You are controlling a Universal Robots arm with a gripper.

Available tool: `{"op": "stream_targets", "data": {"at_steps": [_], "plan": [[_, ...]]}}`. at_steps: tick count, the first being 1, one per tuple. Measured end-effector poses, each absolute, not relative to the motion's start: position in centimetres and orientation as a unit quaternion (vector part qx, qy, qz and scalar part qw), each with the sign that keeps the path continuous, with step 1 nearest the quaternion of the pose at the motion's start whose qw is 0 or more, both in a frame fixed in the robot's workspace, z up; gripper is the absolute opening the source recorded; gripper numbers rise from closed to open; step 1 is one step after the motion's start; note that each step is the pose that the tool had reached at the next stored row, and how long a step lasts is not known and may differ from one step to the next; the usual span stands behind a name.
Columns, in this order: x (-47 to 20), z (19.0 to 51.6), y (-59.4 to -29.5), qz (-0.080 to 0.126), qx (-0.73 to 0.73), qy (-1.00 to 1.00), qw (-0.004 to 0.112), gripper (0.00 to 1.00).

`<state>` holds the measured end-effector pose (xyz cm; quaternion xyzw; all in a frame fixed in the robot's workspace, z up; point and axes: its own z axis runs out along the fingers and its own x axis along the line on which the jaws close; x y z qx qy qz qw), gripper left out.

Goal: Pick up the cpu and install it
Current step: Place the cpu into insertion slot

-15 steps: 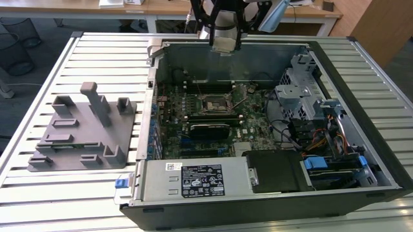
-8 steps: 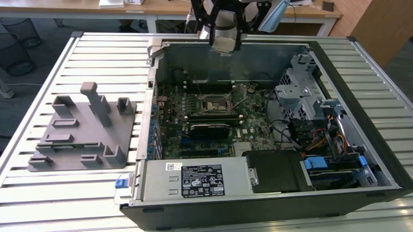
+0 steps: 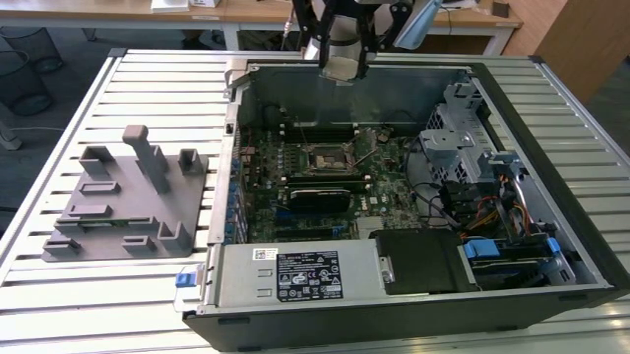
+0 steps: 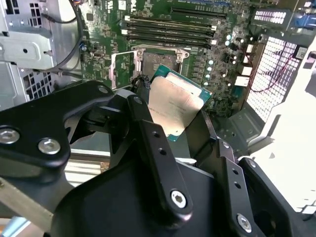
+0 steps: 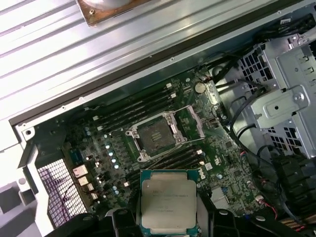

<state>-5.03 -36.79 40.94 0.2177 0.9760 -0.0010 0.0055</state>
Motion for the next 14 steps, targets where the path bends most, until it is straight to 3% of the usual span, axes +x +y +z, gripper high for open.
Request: {"op": "stream_targets", "data": {"at_steps": [14], "plan": [[-5.03,40.91,-36.78,-0.002,0.278,0.961,0.006,0.54]]}}
